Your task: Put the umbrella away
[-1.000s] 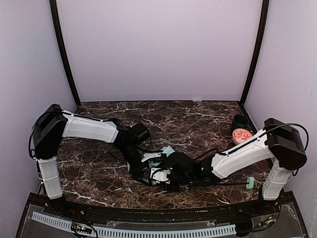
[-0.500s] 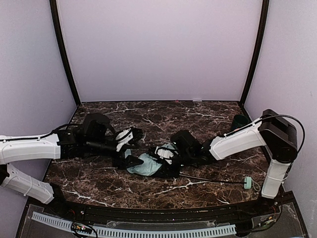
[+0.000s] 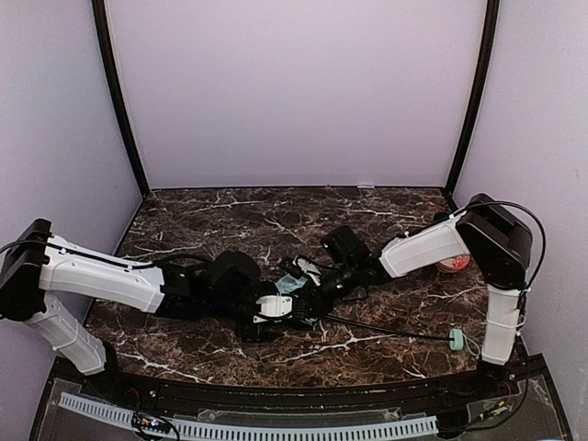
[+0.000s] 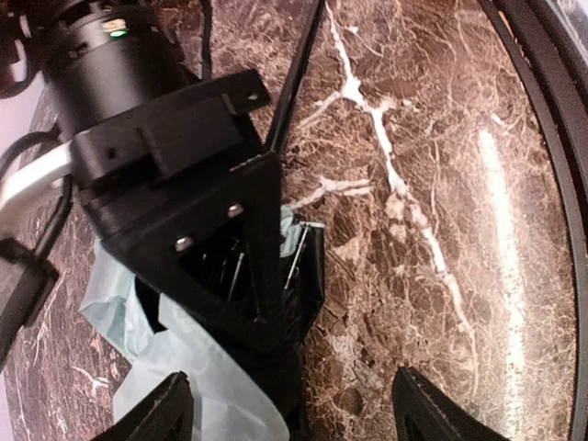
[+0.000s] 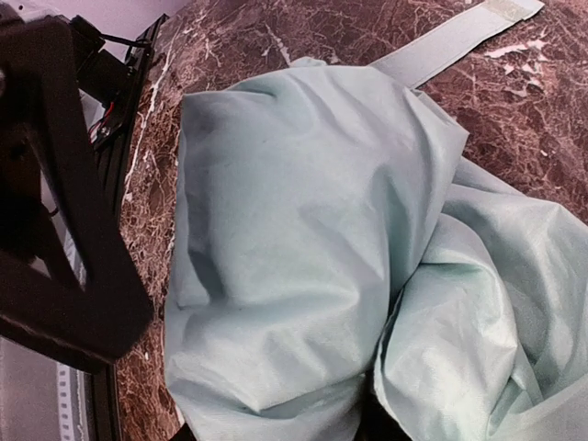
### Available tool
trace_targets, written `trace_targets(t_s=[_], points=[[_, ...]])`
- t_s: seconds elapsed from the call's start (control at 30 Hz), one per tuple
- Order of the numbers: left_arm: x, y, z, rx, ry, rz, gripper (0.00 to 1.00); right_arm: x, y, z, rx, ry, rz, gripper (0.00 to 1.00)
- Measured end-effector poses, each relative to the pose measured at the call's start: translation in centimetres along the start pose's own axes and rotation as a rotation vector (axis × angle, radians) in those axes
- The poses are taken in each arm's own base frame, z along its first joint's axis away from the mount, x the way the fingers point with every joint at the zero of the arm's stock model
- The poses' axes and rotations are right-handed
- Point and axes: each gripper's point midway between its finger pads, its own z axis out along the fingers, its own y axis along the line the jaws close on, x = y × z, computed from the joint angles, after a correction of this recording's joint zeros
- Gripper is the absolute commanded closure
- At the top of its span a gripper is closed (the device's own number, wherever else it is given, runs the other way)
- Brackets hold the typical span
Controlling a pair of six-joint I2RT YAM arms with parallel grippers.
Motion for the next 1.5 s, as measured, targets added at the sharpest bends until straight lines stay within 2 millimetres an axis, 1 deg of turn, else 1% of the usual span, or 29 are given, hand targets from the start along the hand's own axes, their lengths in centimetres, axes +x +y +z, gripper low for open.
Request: trace_targets(t_s=[0.13,0.27,0.37,0.47,0.6,0.7,0.9,1.2,1.37,1.5], points=[[0.5,-0.6,1.8,0.014,0.059,0.078,0.22,-0.1,-0.2,0.3,-0.049,0.008,0.041,0.87],[0.8,-0.9,2.8,0.018,0.092,0.14,0.22,-0.1,-0.3,0.2,-0.083,0.012,0.073,0.87],[1.2,-0.8,3.1,0.012,0.112,0.155,0.22,-0.1,-0.4,0.2,-0.099,0.014,0.092,0.87],[1.0,-0.9,2.9,0.018,0.098,0.156,0.21,0.0,-0.4,0.2,-0.1,0.015,0.1,0.87],[0.9,-1.6,1.7,0.028,0.047,0.157,0.21,-0.1,-0.3,0.2,-0.102,0.015,0.105,0.87],[0.7,-1.7,1.1,0.026,0.027,0.157,0.21,-0.1,-0.3,0.2,-0.101,0.017,0.106,0.87],[0.5,-1.9,1.1,0.034,0.014,0.159,0.21,0.1,-0.4,0.2,-0.097,0.025,0.11,0.87],[0.1,-2.9,1.2,0.09,-0.025,0.181,0.21,0.0,-0.4,0.1,-0.094,0.038,0.101,0.87],[0.0,-2.8,1.0,0.129,-0.077,0.138,0.21,0.0,-0.4,0.1,-0.095,0.048,0.097,0.87],[1.0,-1.7,0.0,0.102,-0.121,0.072,0.2,0.0,-0.5,0.1,-0.095,0.05,0.102,0.87]])
